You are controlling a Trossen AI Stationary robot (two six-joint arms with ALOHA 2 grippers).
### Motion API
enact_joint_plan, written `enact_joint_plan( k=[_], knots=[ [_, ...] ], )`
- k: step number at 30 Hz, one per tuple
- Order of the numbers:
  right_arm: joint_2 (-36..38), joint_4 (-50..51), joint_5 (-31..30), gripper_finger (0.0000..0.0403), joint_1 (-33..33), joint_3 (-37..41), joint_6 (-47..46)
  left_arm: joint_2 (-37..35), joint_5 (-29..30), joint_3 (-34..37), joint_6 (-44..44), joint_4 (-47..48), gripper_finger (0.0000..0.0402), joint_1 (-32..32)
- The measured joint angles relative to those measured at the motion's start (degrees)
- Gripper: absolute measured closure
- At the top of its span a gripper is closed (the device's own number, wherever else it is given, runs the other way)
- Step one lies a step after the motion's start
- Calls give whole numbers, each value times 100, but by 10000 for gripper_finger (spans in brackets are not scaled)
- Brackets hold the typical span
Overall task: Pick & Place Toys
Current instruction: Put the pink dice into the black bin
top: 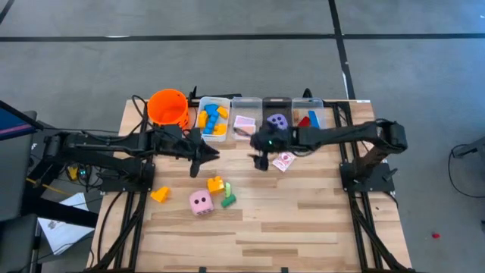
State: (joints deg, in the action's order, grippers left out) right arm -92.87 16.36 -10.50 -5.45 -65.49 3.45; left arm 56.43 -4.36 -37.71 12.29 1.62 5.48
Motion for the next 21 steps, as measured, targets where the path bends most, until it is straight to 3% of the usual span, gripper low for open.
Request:
enact_joint_plan(
  k=[3,8,13,16,21],
  knots=[
    [171,213,-4,77,451,-1,15,1,-257,0,23,-47,296,-104],
    [169,316,-4,77,1133,-2,20,290,63,-3,516,-82,275,-524],
    [-155,38,-7,77,1700,0,-184,1189,914,-7,1502,-3,337,-1335],
    [-343,-19,-30,76,1959,-12,-192,1637,872,0,2024,30,389,-1741],
    [-610,34,-66,76,2171,5,-195,1631,951,0,2745,63,397,-2144]
  ],
)
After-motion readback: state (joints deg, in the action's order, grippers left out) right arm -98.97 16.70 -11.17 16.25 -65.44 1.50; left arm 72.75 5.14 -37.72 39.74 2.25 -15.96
